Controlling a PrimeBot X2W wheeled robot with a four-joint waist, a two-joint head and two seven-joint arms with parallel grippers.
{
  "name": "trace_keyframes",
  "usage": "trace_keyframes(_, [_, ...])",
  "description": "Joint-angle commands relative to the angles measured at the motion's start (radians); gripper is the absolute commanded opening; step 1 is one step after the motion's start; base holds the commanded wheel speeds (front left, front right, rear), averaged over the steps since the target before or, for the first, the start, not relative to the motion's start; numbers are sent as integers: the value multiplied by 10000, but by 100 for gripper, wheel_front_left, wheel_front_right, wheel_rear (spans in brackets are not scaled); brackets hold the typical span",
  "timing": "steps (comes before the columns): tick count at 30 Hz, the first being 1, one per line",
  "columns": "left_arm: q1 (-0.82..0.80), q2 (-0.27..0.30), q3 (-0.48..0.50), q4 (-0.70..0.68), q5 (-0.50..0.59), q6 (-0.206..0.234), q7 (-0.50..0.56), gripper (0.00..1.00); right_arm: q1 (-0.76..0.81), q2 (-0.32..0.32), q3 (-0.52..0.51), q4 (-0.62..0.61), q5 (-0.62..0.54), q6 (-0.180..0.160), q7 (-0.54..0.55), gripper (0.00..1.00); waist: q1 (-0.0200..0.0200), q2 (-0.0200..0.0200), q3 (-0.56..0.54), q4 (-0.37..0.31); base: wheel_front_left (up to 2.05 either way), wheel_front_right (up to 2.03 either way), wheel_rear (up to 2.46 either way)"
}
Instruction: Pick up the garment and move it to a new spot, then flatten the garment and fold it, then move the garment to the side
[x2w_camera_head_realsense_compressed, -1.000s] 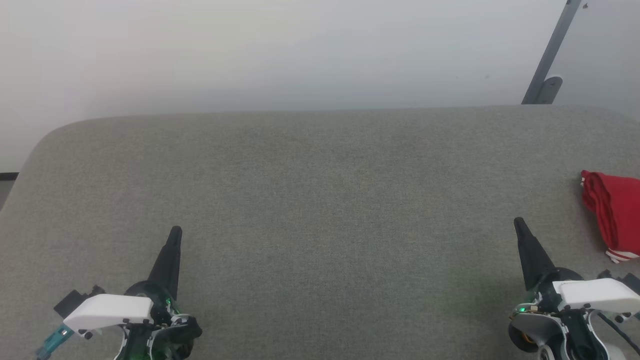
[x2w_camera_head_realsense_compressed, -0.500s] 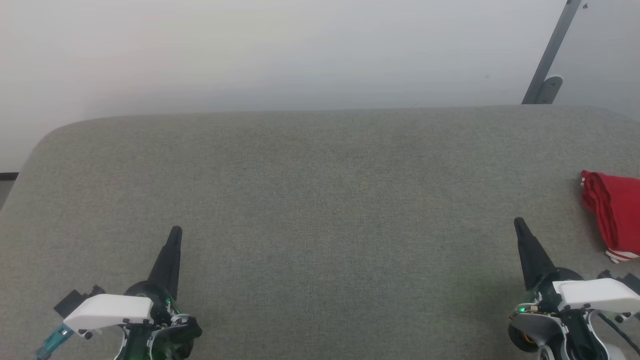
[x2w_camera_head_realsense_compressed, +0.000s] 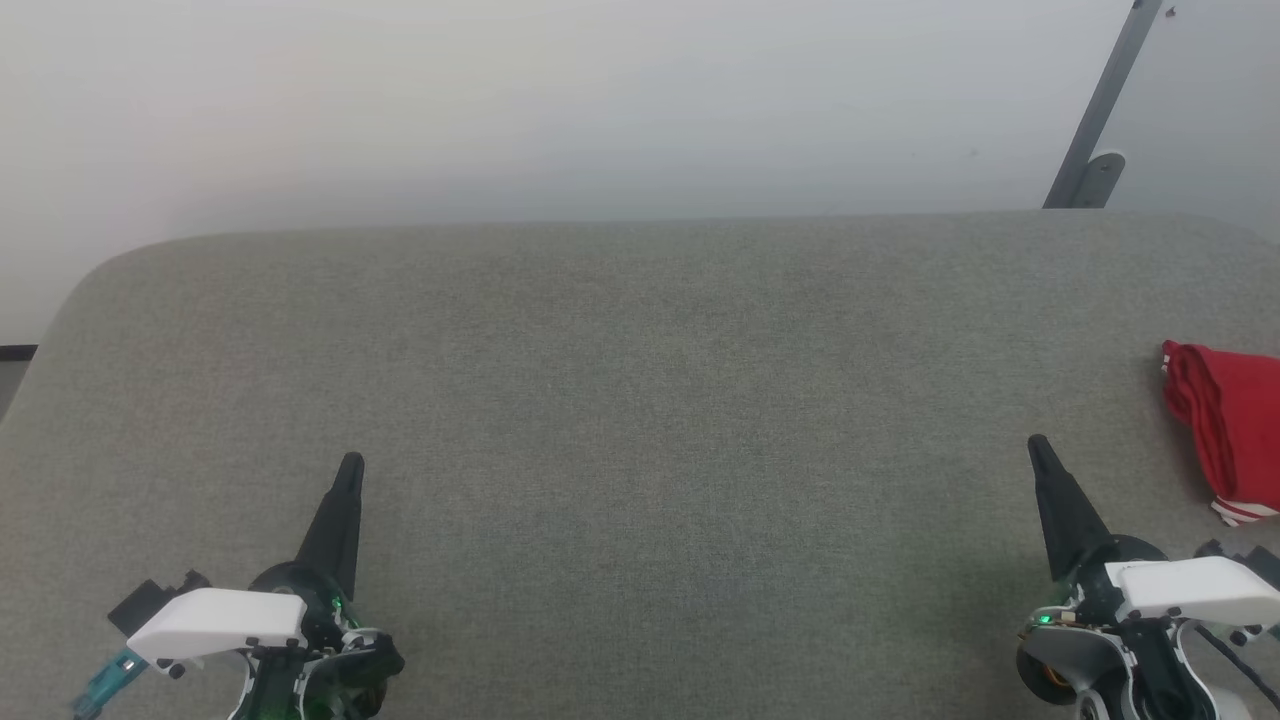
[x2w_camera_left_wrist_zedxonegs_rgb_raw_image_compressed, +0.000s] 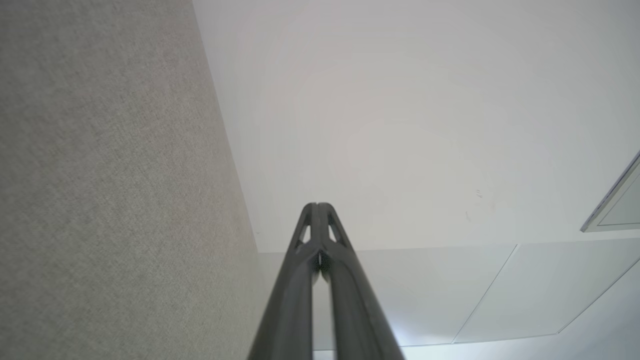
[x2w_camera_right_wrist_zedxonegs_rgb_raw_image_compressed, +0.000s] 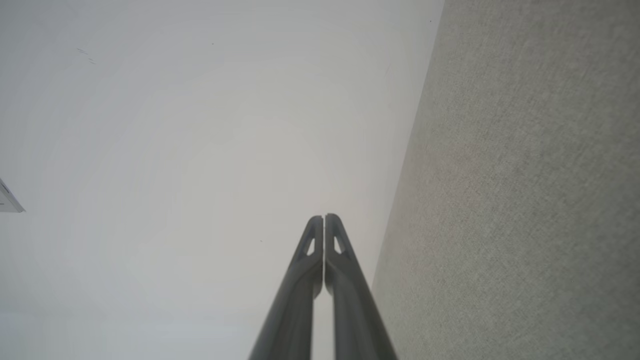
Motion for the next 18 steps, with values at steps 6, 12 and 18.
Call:
trace_keyframes(6, [-123,-13,50,2,22,-28,51,0,-57,28,-1,10,41,4,13,0,0,0,0,0,0,0,0])
trace_keyframes(12, [-124,-18,57,1,30,-28,57,0,-57,27,-1,10,41,4,13,0,0,0,0,0,0,0,0])
trace_keyframes(18, [-125,-22,61,1,36,-28,63,0,-57,27,0,10,41,4,12,0,0,0,0,0,0,0,0])
